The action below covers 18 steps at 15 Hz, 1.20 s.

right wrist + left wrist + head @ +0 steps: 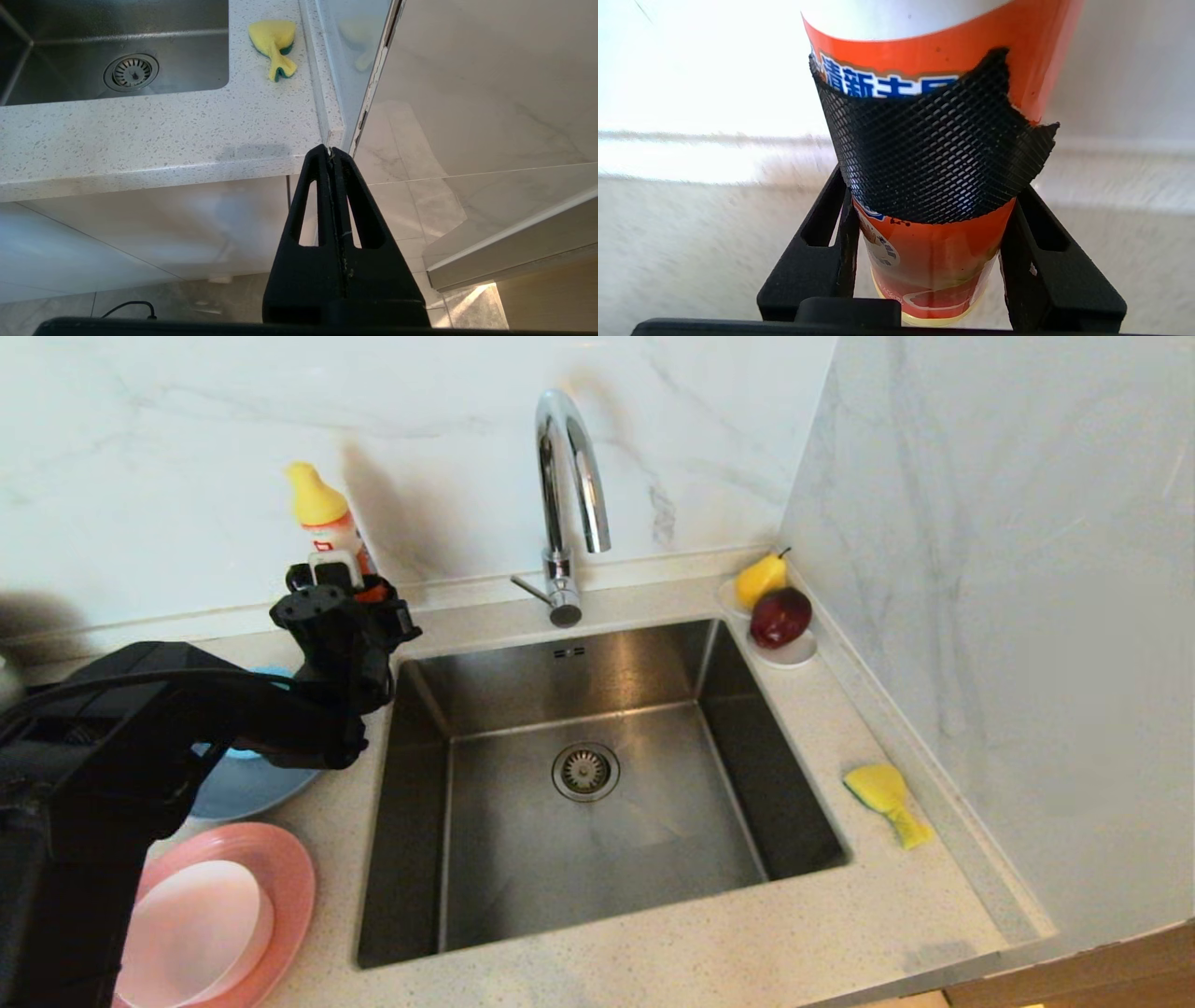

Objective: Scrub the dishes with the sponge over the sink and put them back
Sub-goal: Grab the dish soap, then squeeze it onto the sponge

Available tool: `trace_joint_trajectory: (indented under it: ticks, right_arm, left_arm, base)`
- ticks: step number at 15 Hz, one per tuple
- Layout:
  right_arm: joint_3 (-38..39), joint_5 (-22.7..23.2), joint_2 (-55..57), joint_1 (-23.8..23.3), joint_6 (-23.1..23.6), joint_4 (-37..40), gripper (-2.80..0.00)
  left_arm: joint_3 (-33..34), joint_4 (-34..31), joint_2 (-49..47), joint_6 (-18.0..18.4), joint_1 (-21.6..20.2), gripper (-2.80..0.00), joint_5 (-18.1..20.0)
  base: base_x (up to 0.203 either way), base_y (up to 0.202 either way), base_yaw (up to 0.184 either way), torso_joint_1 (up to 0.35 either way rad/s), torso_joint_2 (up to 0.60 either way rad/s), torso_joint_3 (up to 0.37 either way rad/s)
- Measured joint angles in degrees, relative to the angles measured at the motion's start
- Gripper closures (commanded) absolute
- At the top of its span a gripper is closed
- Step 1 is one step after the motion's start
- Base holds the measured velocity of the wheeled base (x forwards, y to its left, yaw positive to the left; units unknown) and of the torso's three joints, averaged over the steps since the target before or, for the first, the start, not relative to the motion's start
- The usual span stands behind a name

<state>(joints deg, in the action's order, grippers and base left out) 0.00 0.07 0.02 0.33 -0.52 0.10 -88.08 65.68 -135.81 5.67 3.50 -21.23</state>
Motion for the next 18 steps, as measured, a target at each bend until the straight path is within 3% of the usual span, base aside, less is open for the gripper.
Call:
trace_joint_trajectory:
  ticks: [5,11,16,18]
  right_arm:
    - [0.00,0.00,0.00,0.00,0.00,0.00,0.00]
    - [0.00,0.02,0.00,0.00,0.00,0.00,0.00]
    - [0.00,-0.01,0.00,0.00,0.00,0.00,0.00]
    - [0.00,-0.02,0.00,0.00,0.00,-0.01,0.00]
  left_arm:
    - [5.88,-1.26,9.44,0.00,0.33,0.00,-0.35]
    - [18.80,-5.08,27.13,0.66,0.59,0.00,0.04]
    - [23.68,-20.25,44.30,2.32,0.76,0.00,0.84]
    - [24.03,-27.84,51.13,2.82,0.98,0.00,2.85]
  base:
    - [0.000,0.000,0.000,0.000,0.00,0.000]
    - [0.000,0.000,0.000,0.000,0.00,0.000]
    - [0.000,0.000,0.000,0.000,0.00,0.000]
    - [0.000,0.000,0.000,0.000,0.00,0.000]
